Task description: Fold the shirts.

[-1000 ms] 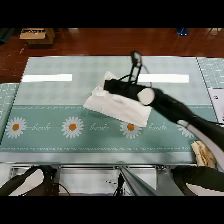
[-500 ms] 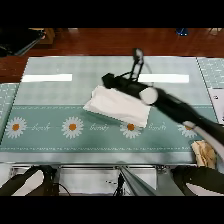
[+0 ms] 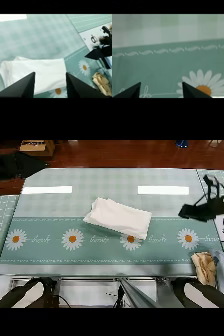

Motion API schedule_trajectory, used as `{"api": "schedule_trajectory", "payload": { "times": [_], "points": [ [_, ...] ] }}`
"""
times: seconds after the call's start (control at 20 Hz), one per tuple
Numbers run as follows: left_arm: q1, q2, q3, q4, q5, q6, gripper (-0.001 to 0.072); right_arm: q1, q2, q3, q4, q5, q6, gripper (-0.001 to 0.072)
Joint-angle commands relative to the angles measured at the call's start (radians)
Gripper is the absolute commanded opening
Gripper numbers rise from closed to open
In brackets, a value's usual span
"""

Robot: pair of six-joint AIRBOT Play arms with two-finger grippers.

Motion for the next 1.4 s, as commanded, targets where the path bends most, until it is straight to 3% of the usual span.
{"api": "schedule_trajectory", "payload": {
  "times": [0.0, 0.1, 0.25, 0.45, 0.5, 0.55, 0.6, 0.65, 0.7, 0.8, 0.95, 1.05, 1.35],
  "points": [
    [-0.001, 0.001, 0.0, 0.125, -0.003, -0.044, 0.0477, -0.166, -0.038, -0.208, 0.447, -0.003, -0.124, 0.0596],
    [-0.001, 0.001, 0.0, 0.143, -0.003, -0.067, 0.0477, -0.096, -0.092, -0.307, 0.644, -0.092, -0.212, 0.0596],
    [-0.001, 0.001, 0.0, 0.146, -0.003, -0.083, 0.0477, 0.088, -0.18, -0.333, 0.806, -0.198, -0.299, 0.0594],
    [-0.001, 0.002, 0.0, 0.146, -0.003, -0.096, 0.0477, 0.322, -0.259, -0.333, 1.02, -0.43, -0.312, 0.058],
    [-0.001, 0.002, 0.0, 0.146, -0.003, -0.096, 0.0476, 0.36, -0.272, -0.332, 1.068, -0.47, -0.314, 0.0466],
    [-0.001, 0.001, 0.0, 0.146, -0.003, -0.096, 0.0476, 0.388, -0.275, -0.33, 1.104, -0.498, -0.324, 0.0157],
    [-0.001, 0.001, 0.0, 0.146, -0.003, -0.096, 0.0476, 0.395, -0.268, -0.319, 1.134, -0.488, -0.342, 0.0019],
    [-0.001, 0.001, 0.0, 0.146, -0.003, -0.095, 0.0475, 0.39, -0.25, -0.299, 1.136, -0.453, -0.385, 0.0019],
    [-0.001, 0.001, 0.0, 0.147, -0.003, -0.095, 0.0472, 0.374, -0.215, -0.269, 1.12, -0.407, -0.427, 0.0019],
    [-0.001, 0.0, 0.0, 0.148, -0.002, -0.095, 0.0458, 0.318, -0.113, -0.2, 1.044, -0.339, -0.406, 0.0019],
    [-0.001, -0.017, -0.002, 0.158, 0.001, -0.095, 0.0458, 0.155, 0.09, -0.04, 0.812, -0.248, -0.177, 0.0019],
    [-0.001, -0.046, -0.002, 0.158, 0.001, -0.092, 0.0458, 0.014, 0.182, 0.082, 0.634, -0.116, -0.016, 0.0019],
    [-0.001, -0.146, -0.004, 0.158, 0.001, -0.087, 0.0458, -0.514, 0.307, 0.328, 0.218, 0.358, 0.055, 0.0019]
  ]
}}
